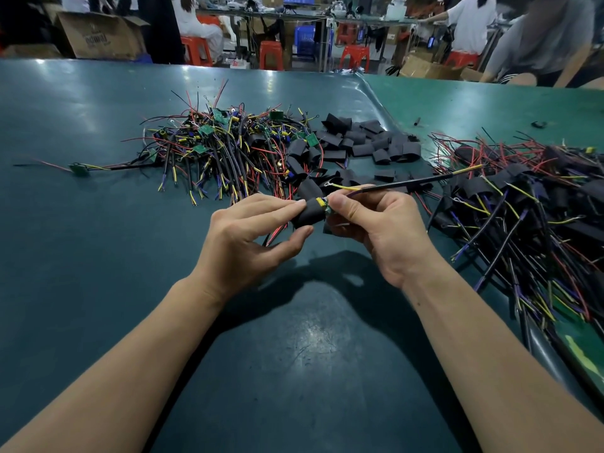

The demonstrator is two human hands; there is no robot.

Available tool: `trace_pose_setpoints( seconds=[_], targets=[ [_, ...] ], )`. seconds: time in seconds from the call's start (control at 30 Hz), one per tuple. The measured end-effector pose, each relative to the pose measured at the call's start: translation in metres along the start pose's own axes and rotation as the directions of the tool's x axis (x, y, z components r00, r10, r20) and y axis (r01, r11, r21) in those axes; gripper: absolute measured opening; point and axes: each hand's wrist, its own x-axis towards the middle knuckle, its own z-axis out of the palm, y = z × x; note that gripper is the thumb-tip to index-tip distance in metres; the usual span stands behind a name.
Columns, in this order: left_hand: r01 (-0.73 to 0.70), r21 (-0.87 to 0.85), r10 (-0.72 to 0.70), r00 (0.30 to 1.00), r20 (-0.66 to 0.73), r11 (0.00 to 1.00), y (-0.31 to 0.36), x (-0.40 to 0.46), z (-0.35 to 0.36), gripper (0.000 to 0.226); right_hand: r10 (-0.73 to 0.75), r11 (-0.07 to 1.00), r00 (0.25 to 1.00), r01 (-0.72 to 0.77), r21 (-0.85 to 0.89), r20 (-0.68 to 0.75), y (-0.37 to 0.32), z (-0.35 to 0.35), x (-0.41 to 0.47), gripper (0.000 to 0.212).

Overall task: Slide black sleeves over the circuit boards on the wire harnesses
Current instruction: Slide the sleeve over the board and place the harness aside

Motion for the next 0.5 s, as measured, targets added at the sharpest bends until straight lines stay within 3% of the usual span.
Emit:
trace_pose_setpoints(
  seconds=[0.3, 0.5],
  targets=[
    [-0.009, 0.026, 0.009, 0.999, -0.033, 1.0, 0.003, 0.002, 0.0, 0.029, 0.028, 0.999, 0.998, -0.031, 0.04, 0.058, -0.001, 0.006, -0.004, 0.023],
    [0.015, 0.002, -0.015, 0.999, -0.036, 1.0, 0.004, 0.003, 0.001, 0.028, 0.038, 0.986, 0.998, -0.046, 0.161, 0.057, 0.003, 0.017, -0.007, 0.017]
  ],
)
